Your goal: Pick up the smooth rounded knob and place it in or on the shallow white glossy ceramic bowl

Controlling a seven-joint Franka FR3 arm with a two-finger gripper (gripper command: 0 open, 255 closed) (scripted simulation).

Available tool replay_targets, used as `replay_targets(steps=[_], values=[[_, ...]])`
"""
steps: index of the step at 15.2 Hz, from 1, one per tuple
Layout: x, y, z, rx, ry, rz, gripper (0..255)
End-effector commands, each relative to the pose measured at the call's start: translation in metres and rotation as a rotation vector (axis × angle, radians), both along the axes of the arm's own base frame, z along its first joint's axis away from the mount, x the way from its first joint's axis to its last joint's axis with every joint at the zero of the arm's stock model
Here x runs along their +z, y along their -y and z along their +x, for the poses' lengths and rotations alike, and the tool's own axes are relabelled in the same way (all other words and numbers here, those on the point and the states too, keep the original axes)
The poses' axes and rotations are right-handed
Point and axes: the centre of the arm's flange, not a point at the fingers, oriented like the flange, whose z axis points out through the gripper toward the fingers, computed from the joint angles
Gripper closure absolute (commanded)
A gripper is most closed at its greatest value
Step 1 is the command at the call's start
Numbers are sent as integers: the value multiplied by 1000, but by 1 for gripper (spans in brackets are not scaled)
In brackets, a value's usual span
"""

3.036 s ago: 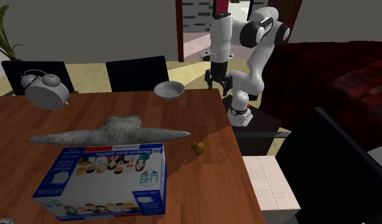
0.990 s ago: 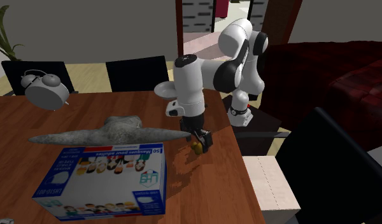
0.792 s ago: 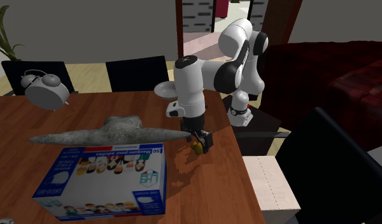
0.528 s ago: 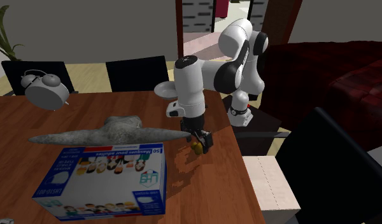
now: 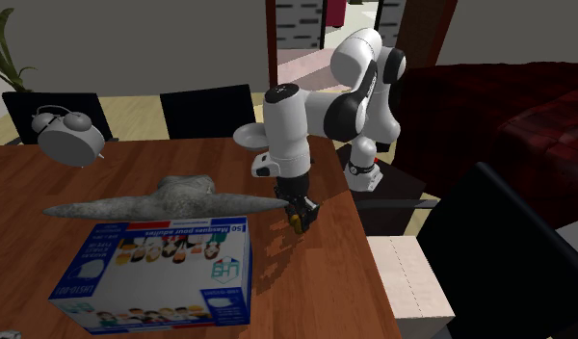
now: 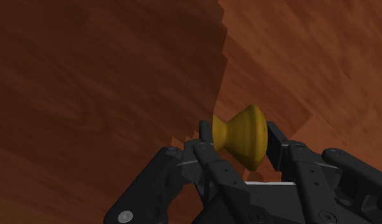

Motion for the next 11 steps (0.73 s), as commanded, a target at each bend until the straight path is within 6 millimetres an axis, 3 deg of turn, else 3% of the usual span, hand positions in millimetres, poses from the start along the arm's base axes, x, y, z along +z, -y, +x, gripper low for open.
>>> replay_targets(steps=[1, 11], values=[[-1, 0, 0, 0, -2, 0, 255], [47, 0, 0, 0, -2, 0, 255]])
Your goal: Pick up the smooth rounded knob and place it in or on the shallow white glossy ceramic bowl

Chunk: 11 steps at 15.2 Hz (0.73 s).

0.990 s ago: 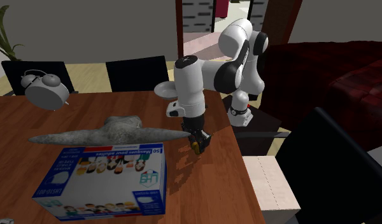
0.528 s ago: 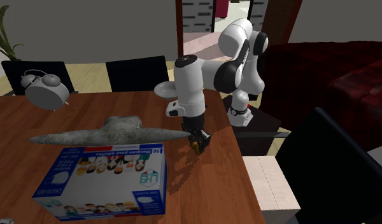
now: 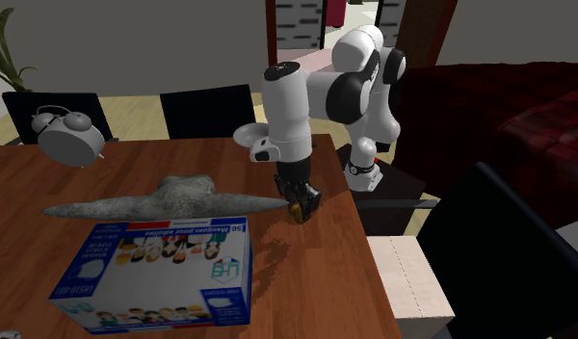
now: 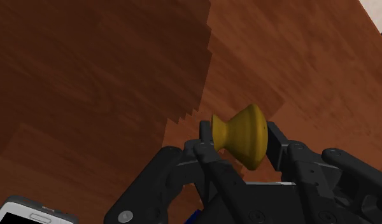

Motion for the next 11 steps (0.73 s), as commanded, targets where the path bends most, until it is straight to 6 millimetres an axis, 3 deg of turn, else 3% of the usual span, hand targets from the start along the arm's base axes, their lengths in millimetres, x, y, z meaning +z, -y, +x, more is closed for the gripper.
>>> replay_targets(steps=[1, 11], values=[[10, 1, 1, 0, 0, 0, 255], [63, 1, 1, 0, 0, 0, 255]])
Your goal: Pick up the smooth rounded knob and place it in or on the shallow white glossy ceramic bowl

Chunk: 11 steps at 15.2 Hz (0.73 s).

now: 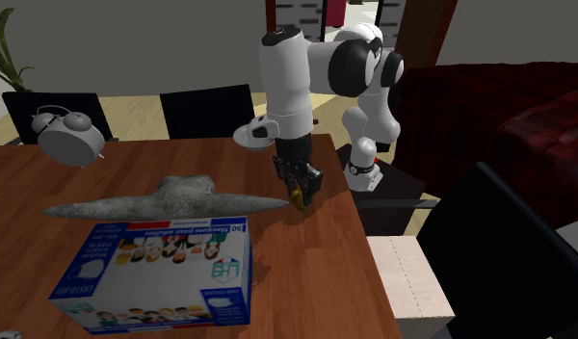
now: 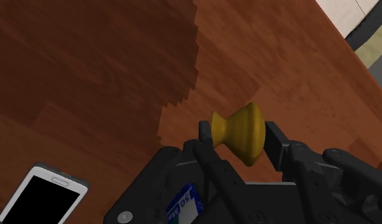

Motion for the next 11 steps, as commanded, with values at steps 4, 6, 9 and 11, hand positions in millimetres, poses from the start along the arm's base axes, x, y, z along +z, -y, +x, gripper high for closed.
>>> replay_targets(steps=[4, 6, 9, 11], values=[[20, 13, -5, 0, 0, 0, 255], [20, 38, -15, 0, 0, 0, 255], [20, 74, -30, 0, 0, 0, 255], [20, 99, -40, 0, 0, 0, 255]])
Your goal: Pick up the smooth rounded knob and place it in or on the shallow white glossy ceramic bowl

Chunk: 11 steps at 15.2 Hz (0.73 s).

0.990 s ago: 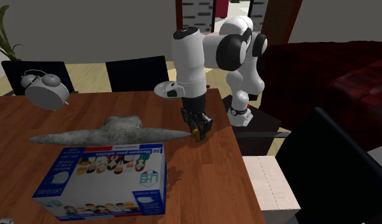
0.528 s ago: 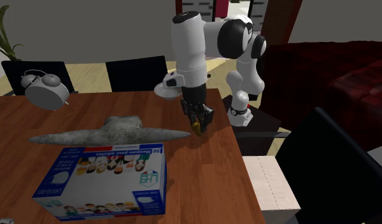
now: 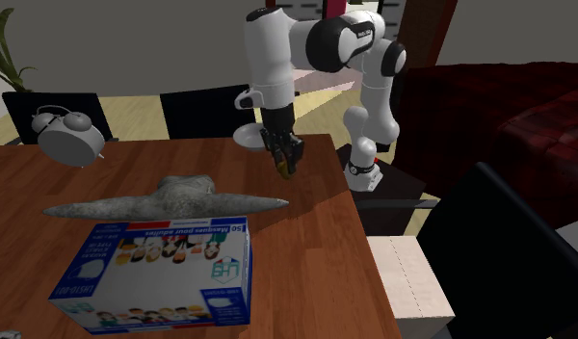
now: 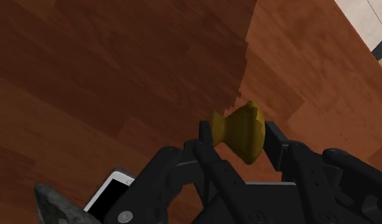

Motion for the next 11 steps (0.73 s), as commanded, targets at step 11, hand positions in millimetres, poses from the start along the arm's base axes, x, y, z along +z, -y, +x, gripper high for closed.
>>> replay_targets(steps=[11], values=[[2, 144, -60, 2, 0, 0, 255]])
